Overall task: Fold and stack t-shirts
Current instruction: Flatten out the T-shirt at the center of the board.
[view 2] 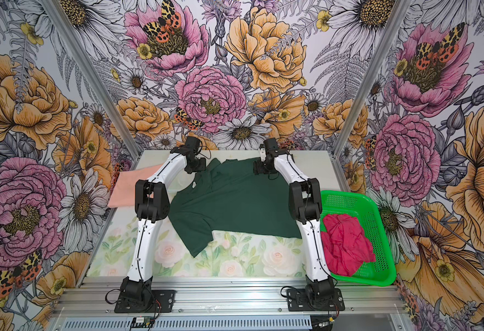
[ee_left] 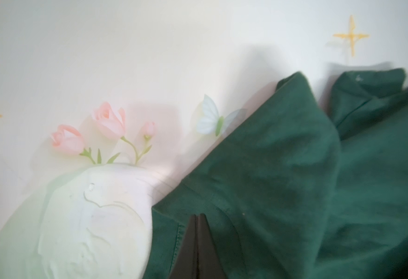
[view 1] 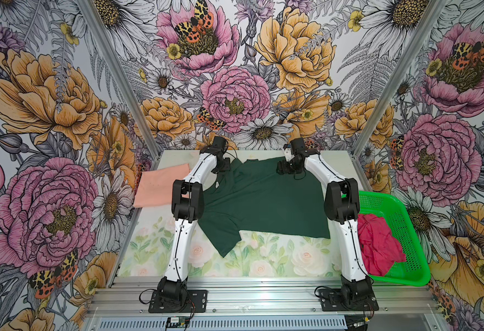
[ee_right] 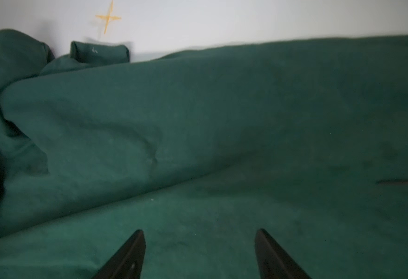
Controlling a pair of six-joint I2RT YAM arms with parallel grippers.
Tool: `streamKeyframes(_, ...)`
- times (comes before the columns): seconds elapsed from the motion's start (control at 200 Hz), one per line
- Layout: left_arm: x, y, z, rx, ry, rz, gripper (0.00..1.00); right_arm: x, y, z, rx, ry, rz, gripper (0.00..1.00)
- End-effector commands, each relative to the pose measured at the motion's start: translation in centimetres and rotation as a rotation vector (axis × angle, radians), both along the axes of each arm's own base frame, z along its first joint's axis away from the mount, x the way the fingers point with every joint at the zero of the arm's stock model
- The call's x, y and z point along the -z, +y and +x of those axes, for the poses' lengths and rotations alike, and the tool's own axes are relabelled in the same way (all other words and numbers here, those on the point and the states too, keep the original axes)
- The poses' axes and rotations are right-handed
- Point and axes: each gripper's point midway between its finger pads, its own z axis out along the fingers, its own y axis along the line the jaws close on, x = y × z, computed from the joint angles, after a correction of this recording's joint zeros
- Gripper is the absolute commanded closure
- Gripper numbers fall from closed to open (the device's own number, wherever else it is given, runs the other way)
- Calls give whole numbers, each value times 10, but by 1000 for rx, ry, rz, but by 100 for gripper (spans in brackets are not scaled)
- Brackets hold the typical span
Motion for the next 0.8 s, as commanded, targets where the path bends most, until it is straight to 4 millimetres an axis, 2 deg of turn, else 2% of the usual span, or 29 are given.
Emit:
streamKeyframes(0.0,0,-7,20,29,-48,-49,90,-9,16,-18,-43,20,8,28)
streamKeyframes(0.09,9,-20,27,51,-45,-124,70,-9,20,-23,-49,24,1,29)
streamKeyframes(0.185,23,-26,26,62,-18,-158,61,-15,21,-23,-47,15,3,29)
streamKeyframes(0.245,33,-26,23,65,4,-160,48,-19,22,-22,-45,7,5,29)
streamKeyframes(0.31,45,-28,17,75,43,-175,27,-24,23,-22,-46,-2,8,29)
streamKeyframes(0.365,54,-26,13,80,70,-180,21,-26,24,-21,-45,-8,9,29)
streamKeyframes(0.445,68,-25,8,90,107,-188,26,-29,25,-19,-40,-14,14,30)
streamKeyframes(0.485,73,-25,5,94,121,-189,33,-30,26,-19,-37,-12,19,30)
streamKeyframes(0.505,76,-25,4,99,129,-192,40,-30,27,-20,-36,-11,22,31)
streamKeyframes(0.545,79,-26,3,109,136,-200,63,-31,29,-21,-38,-6,33,32)
streamKeyframes(0.59,85,-25,2,108,148,-208,100,-31,33,-24,-45,0,45,34)
streamKeyframes(0.705,90,-19,1,81,164,-218,100,-21,38,-30,-56,24,36,40)
streamKeyframes(0.795,88,-4,4,33,152,-167,100,-6,38,-34,-48,64,26,46)
